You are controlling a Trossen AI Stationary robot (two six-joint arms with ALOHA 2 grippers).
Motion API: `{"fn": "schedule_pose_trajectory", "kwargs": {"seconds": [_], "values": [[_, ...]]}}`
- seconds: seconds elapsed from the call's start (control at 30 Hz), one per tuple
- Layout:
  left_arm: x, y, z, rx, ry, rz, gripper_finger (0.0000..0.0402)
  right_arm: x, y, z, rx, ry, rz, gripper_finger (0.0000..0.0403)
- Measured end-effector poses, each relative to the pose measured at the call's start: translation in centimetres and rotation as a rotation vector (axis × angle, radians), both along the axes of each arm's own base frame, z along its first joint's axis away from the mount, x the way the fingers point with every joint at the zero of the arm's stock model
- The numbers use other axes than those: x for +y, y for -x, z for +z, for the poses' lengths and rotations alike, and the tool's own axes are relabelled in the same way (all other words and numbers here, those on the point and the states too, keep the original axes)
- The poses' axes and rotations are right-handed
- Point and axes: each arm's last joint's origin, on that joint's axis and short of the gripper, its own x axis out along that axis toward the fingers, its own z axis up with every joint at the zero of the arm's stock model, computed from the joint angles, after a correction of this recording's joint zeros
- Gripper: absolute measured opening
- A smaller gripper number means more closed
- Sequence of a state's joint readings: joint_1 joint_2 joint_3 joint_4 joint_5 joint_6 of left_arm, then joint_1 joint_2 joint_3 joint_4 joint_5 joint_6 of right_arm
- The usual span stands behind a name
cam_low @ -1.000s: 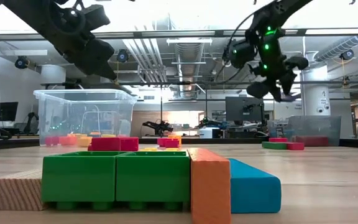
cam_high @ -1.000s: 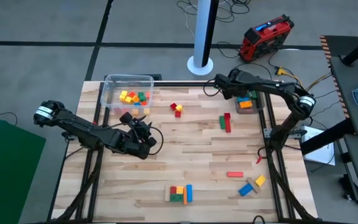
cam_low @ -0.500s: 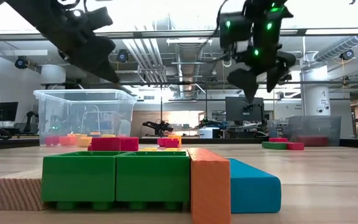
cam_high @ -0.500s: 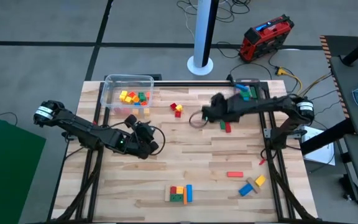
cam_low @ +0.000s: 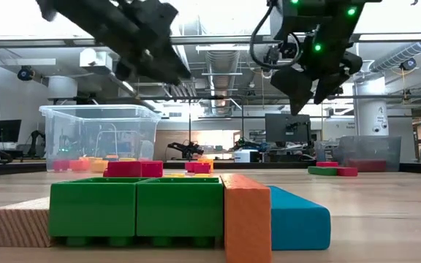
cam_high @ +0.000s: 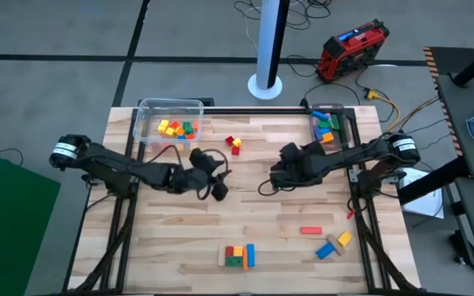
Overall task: Sort blocks by size
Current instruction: Put the red square game piece into the transparent bin
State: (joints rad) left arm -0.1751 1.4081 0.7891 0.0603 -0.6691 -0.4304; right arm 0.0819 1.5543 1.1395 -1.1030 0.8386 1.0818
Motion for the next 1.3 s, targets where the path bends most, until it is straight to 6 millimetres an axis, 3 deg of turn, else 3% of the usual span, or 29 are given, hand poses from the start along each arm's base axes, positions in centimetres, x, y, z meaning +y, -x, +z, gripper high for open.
{"fn": "schedule_pose_trajectory", "kwargs": {"seconds": [0.27, 0.47, 0.6, 0.87, 1.03, 1.3], "values": [[3.8, -1.3, -2.0, 0.022, 0.079, 0.138, 0.0162, 1.6, 2.0, 1.2, -0.077, 0.023, 0.028, 0.0307], [5.0, -3.8, -2.5, 0.043, 0.087, 0.166, 0.0179, 2.9, 3.9, 2.4, -0.19, 0.055, 0.054, 0.0315], [5.8, -5.6, -2.3, 0.161, 0.107, 0.183, 0.0188, 3.3, 4.7, 2.4, -0.226, 0.051, 0.057, 0.0325], [7.1, -8.5, -4.2, 0.338, 0.112, 0.282, 0.019, 3.8, 4.7, 1.9, -0.221, 0.038, 0.069, 0.0338], [9.0, -8.9, -5.8, 0.4, 0.149, 0.379, 0.019, 3.9, 4.8, 2.0, -0.207, 0.021, 0.092, 0.034], [10.7, -8.9, -6.6, 0.405, 0.227, 0.422, 0.019, 4.1, 4.7, 2.0, -0.189, 0.009, 0.122, 0.0334]]}}
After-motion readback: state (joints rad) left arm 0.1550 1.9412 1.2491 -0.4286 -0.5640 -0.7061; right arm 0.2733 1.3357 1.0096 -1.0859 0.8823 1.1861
